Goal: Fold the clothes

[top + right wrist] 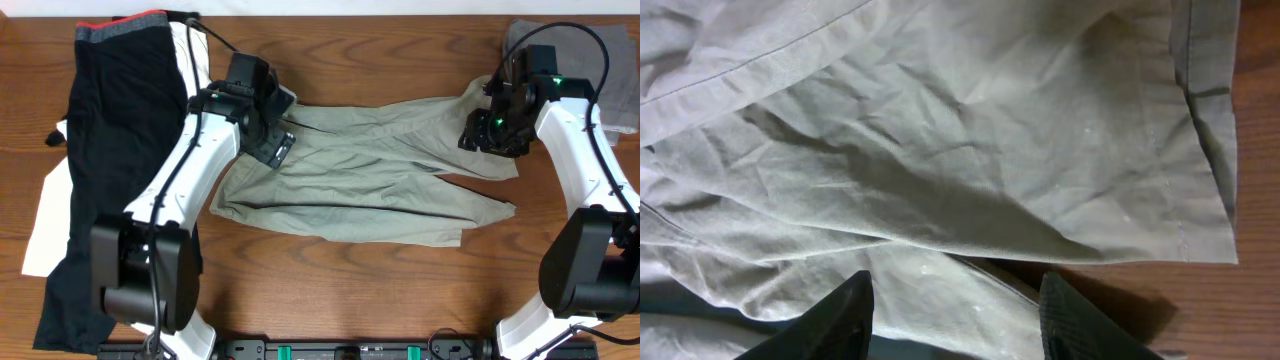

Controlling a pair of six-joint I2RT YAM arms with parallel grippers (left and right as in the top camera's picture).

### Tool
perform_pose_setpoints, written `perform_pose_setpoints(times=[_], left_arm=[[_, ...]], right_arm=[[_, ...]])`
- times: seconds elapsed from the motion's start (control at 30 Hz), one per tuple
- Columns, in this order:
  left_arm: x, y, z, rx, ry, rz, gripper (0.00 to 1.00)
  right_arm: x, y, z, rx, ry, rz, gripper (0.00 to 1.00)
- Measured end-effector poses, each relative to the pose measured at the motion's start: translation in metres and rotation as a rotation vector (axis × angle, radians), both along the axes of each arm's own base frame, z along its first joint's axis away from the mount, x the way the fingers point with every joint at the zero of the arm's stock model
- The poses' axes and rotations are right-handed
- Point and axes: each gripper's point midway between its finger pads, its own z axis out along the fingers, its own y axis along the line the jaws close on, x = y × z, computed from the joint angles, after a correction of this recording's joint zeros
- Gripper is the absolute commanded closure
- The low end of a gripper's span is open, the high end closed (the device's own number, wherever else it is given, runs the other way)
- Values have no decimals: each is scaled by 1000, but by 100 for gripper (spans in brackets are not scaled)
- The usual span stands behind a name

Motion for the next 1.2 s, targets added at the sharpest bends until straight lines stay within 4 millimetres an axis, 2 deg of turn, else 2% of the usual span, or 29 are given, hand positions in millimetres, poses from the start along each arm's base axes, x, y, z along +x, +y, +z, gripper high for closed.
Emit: perform_pose_setpoints(times=[0.1,0.33,0.6,0.77,0.9,0.97,1.0,1.03,1.13,1.2], left_arm=[[9,-2,-3,28,-40,-104,13],[41,-10,8,66,-198,-259,13],[42,-10,-24,111,-145,-365,14],[54,-13,-20,121,-204,-394,30],[55,-14,-20,124,-210,-402,50],[54,-14,-21,124,-201,-407,71],[53,-14,-23,122,-195,-408,87],[52,-15,-24,118,-193,-411,94],[52,-19,-28,103,-189,-426,94],[59,-22,-25,93,-225,-428,94]], right_arm=[[0,0,0,-1,0,3,48],[0,0,0,-1,0,4,48],[1,0,0,-1,-4,4,46],[2,0,0,-1,-9,4,46],[2,0,0,-1,-9,4,46],[2,0,0,-1,-10,4,46],[2,0,0,-1,-11,4,46],[3,0,1,-2,-13,4,46],[5,0,1,-2,-22,4,46],[7,0,1,-2,-29,4,46]])
